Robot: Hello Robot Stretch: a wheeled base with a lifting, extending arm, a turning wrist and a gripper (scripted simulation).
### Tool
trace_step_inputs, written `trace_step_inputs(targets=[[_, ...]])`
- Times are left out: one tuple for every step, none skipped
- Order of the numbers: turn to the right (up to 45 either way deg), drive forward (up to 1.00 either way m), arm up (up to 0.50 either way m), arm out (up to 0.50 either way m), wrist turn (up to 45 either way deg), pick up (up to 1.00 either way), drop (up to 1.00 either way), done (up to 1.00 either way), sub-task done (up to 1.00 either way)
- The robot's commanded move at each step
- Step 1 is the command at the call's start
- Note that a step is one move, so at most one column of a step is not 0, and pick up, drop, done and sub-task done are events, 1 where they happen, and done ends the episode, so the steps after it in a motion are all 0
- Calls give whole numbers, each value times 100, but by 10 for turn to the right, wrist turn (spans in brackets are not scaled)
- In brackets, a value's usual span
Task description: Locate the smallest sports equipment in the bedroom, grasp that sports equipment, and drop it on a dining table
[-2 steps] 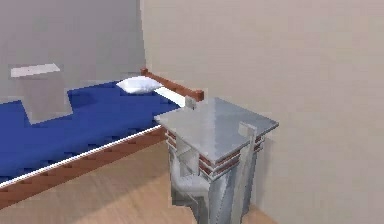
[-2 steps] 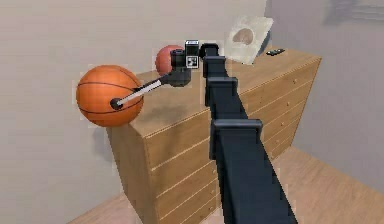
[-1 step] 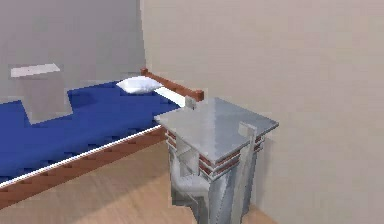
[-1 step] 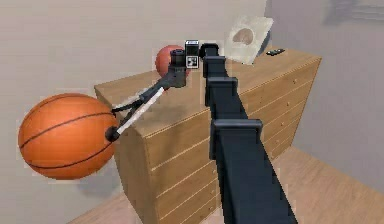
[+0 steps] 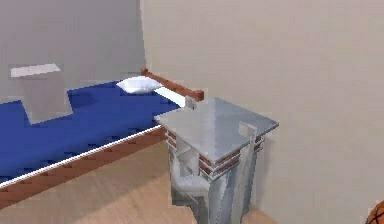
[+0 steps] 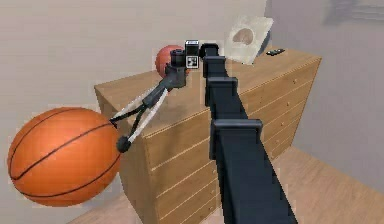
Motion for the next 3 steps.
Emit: trace_step_inputs(targets=[[0,0,0,-42,0,0,0,0,0],[-450,0,0,0,0,0,0,0,0],[-450,0,0,0,0,0,0,0,0]])
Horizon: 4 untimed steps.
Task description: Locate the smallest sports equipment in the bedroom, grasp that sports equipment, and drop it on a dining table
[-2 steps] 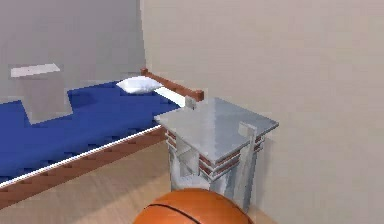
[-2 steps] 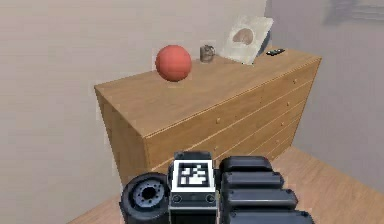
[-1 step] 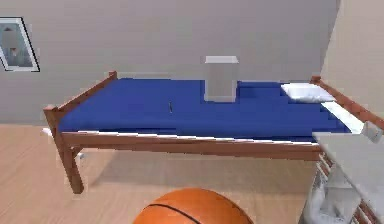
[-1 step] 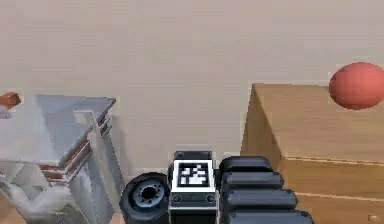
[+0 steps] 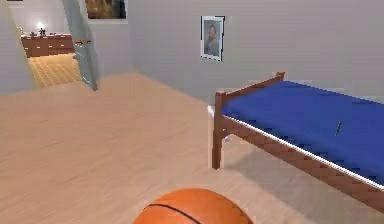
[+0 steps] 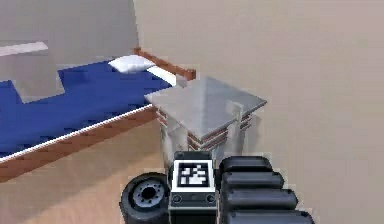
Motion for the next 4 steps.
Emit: trace_step_inputs(targets=[[-330,0,0,0,0,0,0,0,0],[0,100,0,0,0,0,0,0,0],[0,100,0,0,0,0,0,0,0],[0,100,0,0,0,0,0,0,0]])
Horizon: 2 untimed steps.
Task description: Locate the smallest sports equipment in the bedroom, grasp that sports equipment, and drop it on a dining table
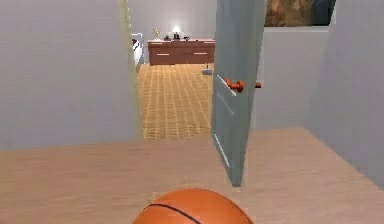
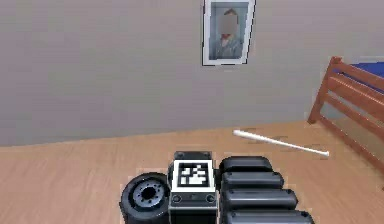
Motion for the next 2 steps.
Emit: trace_step_inputs(targets=[[0,100,0,0,0,0,0,0,0],[-30,0,0,0,0,0,0,0,0]])
